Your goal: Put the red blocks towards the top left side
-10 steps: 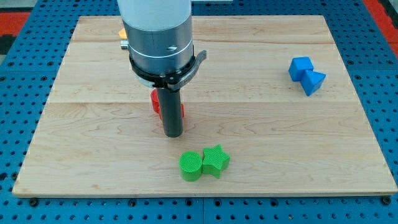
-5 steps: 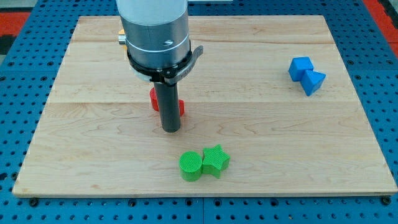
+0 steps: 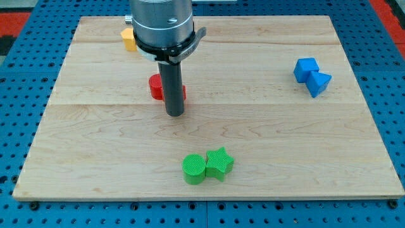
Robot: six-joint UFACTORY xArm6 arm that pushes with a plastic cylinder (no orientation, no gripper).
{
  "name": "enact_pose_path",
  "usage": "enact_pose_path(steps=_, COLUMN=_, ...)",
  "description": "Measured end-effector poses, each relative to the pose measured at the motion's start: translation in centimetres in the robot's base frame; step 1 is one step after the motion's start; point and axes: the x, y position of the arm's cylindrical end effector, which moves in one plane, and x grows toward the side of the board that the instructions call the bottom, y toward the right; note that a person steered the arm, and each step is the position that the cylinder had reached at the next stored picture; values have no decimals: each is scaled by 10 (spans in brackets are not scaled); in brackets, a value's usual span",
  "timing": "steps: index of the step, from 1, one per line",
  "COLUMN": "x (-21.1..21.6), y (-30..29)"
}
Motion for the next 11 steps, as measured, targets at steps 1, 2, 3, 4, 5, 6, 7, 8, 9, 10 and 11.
enact_pose_path(steps=1, x=-8, y=-11)
enact_pose_path(steps=2, x=-43, y=-18)
enact_pose_path(steps=3, x=-70, y=-29)
enact_pose_path(steps=4, x=-78, y=-29)
enact_pose_path(steps=5, x=-73, y=-19)
enact_pose_path(steps=6, x=-69, y=14)
enact_pose_path(steps=7, x=-85, y=28)
enact_pose_path(steps=8, x=-113, y=-32)
enact_pose_path(steps=9, x=-138, y=-105)
enact_pose_path(steps=10, x=-142, y=-114)
enact_pose_path(steps=11, x=-160, y=-107)
